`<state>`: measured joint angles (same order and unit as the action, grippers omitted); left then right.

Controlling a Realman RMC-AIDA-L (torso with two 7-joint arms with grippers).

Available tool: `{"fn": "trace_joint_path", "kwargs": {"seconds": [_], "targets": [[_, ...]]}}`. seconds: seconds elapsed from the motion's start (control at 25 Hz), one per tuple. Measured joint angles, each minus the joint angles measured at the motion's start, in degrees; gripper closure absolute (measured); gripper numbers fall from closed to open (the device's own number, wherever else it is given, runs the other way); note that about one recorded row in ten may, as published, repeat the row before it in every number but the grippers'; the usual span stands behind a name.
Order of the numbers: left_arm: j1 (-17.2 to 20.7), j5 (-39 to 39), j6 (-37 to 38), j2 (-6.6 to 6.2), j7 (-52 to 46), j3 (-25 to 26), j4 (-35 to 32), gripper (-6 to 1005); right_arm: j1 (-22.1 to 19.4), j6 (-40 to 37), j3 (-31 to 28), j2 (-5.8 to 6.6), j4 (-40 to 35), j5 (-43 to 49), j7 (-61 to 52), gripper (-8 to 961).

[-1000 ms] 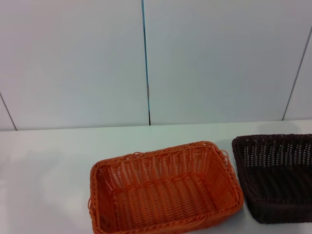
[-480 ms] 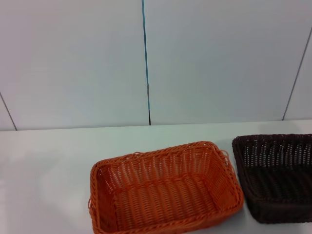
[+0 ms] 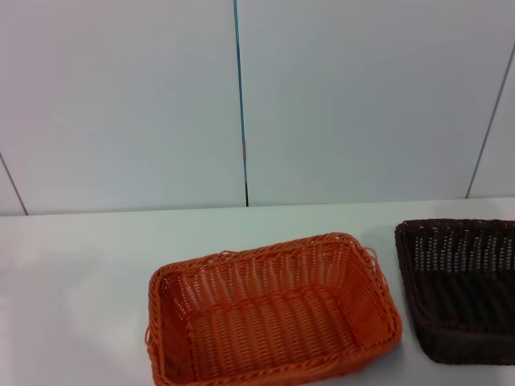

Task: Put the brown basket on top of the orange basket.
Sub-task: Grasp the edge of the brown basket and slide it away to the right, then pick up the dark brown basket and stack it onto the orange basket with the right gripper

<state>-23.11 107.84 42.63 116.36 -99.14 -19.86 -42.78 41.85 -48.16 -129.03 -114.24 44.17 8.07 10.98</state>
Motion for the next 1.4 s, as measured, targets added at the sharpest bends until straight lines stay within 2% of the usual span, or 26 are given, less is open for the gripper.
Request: {"fn": "trace_joint_path", "kwargs": {"seconds": [0.4,1.4], "targets": [[-0.09,0.00,0.00,0.00,0.01,0.00,-0.11,500,-0.26,-5.06,-1.74,0.78,5.12,-0.31,1.88,659],[-0.52,-0.09,0.07,0.27,-0.17,0.00,-0.12,500,-0.48,-19.70,-12.77,3.19,17.63,-9.08,12.10,742]]}}
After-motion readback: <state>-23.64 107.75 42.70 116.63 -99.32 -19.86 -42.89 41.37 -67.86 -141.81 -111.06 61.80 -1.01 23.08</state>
